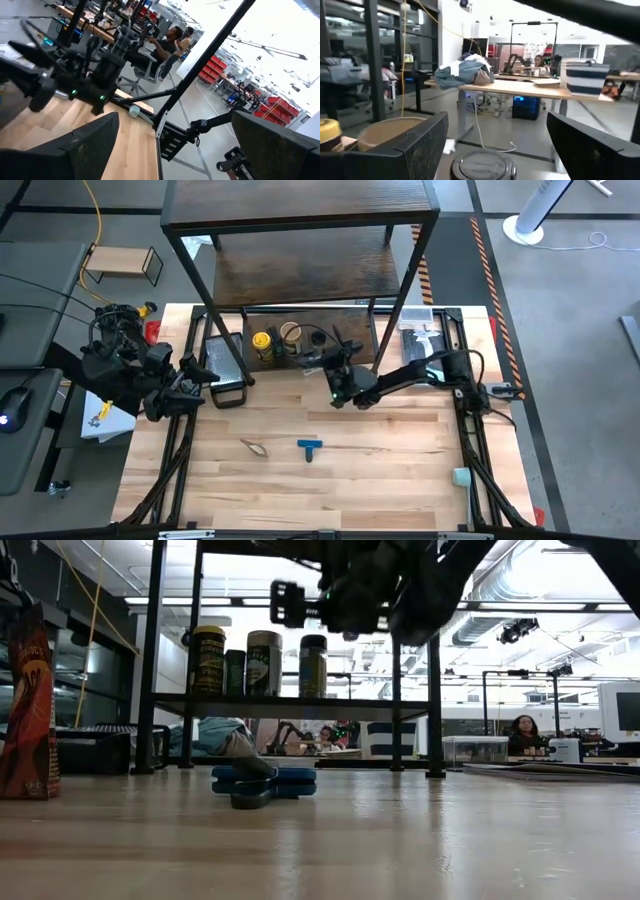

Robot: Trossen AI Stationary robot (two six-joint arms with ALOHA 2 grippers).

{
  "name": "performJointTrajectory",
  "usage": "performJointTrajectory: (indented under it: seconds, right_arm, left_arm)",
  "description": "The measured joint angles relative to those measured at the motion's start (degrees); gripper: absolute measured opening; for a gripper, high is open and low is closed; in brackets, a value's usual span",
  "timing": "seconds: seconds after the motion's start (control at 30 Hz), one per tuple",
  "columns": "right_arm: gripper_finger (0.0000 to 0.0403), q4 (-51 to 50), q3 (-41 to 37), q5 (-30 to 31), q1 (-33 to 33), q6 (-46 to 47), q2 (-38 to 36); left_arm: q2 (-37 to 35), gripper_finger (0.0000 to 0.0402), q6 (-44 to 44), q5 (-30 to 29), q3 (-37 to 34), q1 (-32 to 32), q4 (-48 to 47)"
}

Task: Shelf spices
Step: Put the brown seasoning pack on the shelf

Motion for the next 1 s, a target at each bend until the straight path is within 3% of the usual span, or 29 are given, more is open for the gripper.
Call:
performJointTrajectory:
  seconds: [0.2,0.33,0.4,0.5,0.6,0.73,0.83,1.0]
  right_arm:
    - [0.0334,-0.1,0.1,0.7,3.6,-3.3,-7.0]
    - [0.0334,-6.5,0.1,0.5,10.3,3.3,-13.3]
    - [0.0334,-16.5,0.3,0.1,14.5,12.2,-16.6]
    - [0.0334,-39.6,4.5,0.3,20.4,31.4,-20.0]
    - [0.0334,-66.9,13.6,-2.7,24.9,52.0,-20.2]
    - [0.0334,-100.4,28.6,-10.4,27.7,73.3,-17.6]
    - [0.0334,-114.3,37.7,-11.5,28.9,78.8,-15.3]
    - [0.0334,-121.9,46.2,-10.8,30.0,75.2,-13.9]
  left_arm:
    - [0.0,0.0385,-1.3,0.0,0.0,0.0,0.1]
    - [0.1,0.0385,-4.0,3.0,0.0,0.0,0.1]
    - [0.9,0.0385,-8.1,5.3,0.0,0.0,-0.2]
    - [4.6,0.0385,-16.6,8.8,0.0,0.0,-0.8]
    - [12.0,0.0385,-24.6,14.2,0.0,0.0,-0.8]
    - [25.3,0.0385,-31.1,27.0,-0.1,-0.1,-3.5]
    - [32.8,0.0385,-33.6,33.3,-0.1,0.6,-7.2]
    - [39.2,0.0385,-29.7,34.7,0.0,3.4,-11.6]
